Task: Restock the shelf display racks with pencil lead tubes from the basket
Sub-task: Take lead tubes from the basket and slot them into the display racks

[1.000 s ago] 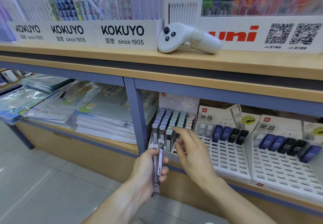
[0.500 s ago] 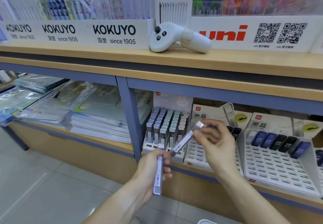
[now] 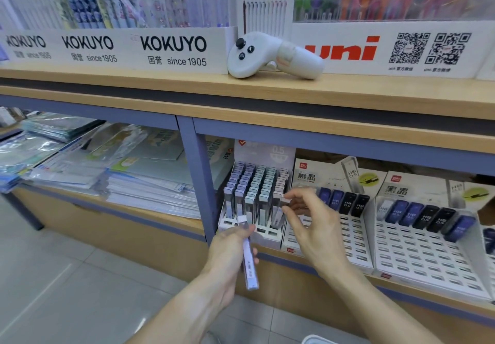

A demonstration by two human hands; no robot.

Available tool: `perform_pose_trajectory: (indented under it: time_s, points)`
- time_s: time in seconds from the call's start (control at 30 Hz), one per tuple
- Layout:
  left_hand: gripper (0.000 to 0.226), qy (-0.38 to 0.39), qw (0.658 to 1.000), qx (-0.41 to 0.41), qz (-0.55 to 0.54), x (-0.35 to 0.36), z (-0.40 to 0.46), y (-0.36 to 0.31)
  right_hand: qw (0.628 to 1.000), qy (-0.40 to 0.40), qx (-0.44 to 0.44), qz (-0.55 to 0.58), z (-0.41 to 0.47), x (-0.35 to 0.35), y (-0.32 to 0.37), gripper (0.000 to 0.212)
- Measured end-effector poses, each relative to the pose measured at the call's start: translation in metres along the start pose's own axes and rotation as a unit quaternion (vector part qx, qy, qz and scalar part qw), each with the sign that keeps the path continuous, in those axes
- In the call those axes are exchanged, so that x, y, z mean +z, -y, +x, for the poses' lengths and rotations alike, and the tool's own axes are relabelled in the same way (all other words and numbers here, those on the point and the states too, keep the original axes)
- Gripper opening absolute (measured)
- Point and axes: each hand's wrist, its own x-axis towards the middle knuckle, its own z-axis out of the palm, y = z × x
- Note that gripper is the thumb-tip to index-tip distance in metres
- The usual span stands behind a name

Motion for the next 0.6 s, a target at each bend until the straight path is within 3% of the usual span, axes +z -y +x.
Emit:
perform_pose_trajectory:
  time_s: [0.17, 0.6]
  points:
    - [0.016, 0.002, 1.000, 0.002, 0.019, -0.001, 0.002, 0.002, 0.999, 0.020, -0.029, -0.010, 0.001, -0.001, 0.003, 0.022]
    - [0.032, 0.015, 0.999, 0.018, 0.048, -0.002, 0.006, 0.008, 0.998, 0.052, -0.002, -0.019, 0.004, 0.003, -0.002, 0.029]
